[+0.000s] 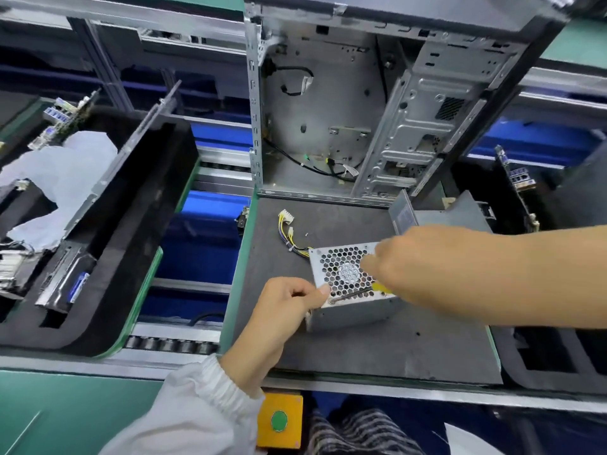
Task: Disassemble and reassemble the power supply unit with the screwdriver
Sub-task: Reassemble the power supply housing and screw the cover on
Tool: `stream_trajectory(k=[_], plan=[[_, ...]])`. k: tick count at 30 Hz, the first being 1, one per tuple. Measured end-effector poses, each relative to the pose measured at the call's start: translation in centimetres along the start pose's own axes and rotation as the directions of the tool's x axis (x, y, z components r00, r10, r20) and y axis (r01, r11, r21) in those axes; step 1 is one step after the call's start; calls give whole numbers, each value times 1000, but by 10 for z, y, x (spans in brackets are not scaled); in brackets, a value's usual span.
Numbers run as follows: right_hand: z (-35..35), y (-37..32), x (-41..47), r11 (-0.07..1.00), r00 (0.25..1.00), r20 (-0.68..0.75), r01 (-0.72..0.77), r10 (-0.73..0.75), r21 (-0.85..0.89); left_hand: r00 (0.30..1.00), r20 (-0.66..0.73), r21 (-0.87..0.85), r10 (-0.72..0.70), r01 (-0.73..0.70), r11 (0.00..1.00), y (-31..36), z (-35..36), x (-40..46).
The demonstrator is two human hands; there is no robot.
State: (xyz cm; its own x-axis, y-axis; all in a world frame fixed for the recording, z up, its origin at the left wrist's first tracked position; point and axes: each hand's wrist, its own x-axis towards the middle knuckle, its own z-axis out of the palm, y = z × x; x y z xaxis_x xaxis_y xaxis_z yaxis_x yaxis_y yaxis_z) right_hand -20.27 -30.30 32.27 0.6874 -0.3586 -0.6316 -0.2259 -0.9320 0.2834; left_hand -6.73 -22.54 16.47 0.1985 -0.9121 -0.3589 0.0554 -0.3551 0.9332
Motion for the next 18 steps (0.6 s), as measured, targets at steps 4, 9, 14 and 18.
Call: stream_trajectory(k=[4, 9, 14, 18], plan=[[-13, -24, -6, 886, 974, -61, 171, -218, -431, 999, -21, -43, -45, 44, 998, 0, 3, -1], [-15, -4, 18, 928, 986, 28, -166, 166, 335, 994, -45, -192, -101, 91, 977, -6, 8, 1], [25, 25, 11, -151, 775, 625, -631, -89, 761, 994, -15, -147, -108, 104, 984, -6, 5, 0], [49, 47, 4, -451, 844, 491, -532, -216, 717, 994, 92, 106, -62, 53, 993, 1, -21, 16]])
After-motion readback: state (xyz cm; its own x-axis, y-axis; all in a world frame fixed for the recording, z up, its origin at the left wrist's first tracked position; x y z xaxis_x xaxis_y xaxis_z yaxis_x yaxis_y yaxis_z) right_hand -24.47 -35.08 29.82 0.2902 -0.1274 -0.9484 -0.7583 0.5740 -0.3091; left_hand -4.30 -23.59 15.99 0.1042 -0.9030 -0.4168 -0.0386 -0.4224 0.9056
